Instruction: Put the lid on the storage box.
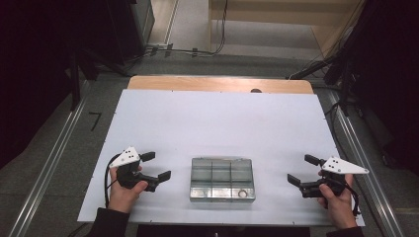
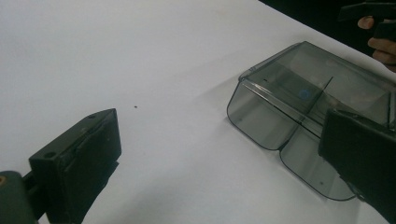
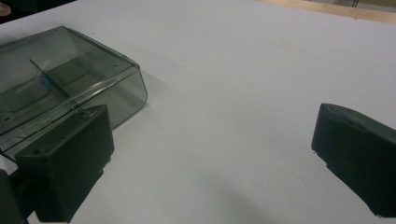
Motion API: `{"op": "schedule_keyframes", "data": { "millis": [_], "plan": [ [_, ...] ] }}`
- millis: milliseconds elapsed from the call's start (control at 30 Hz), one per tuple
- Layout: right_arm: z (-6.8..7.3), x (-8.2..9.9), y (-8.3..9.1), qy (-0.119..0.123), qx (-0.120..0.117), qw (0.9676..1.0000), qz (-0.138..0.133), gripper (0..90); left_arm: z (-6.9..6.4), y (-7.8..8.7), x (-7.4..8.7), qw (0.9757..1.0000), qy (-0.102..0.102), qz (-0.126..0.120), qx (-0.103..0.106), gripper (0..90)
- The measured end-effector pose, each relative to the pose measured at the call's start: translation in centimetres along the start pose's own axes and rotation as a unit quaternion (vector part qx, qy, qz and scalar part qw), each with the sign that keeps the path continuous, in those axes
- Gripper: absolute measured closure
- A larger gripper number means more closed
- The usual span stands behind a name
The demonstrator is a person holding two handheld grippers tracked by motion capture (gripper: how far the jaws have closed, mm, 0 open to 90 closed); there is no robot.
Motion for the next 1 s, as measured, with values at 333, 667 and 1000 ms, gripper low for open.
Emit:
{"op": "schedule_keyframes", "data": {
  "millis": [333, 667, 1000],
  "plan": [
    [-1.0, 1.1, 0.0, -0.013, 0.009, 0.9999, 0.004, 0.0, 0.7, 0.3, 0.1, 1.0000, 0.005, -0.003, -0.002, 0.0],
    [-1.6, 2.1, -0.1, -0.026, 0.007, 0.9996, 0.006, 0.0, 1.4, 0.2, 0.3, 0.9999, 0.012, 0.002, -0.007, 0.0],
    [-1.7, 2.4, -0.4, -0.026, 0.003, 0.9996, 0.010, 0.0, 1.3, 0.1, 0.3, 0.9999, 0.011, 0.003, -0.012, 0.0]
  ]
}}
Point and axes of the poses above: each handheld gripper's, and its own axes: y roughly backward along the jaws, x roughly out of its underside, z roughly to its left, the point moved 1 cm from there along -y, roughly forward along the jaws, and after that the axes turned 15 degrees about y, right-handed, at the moved point
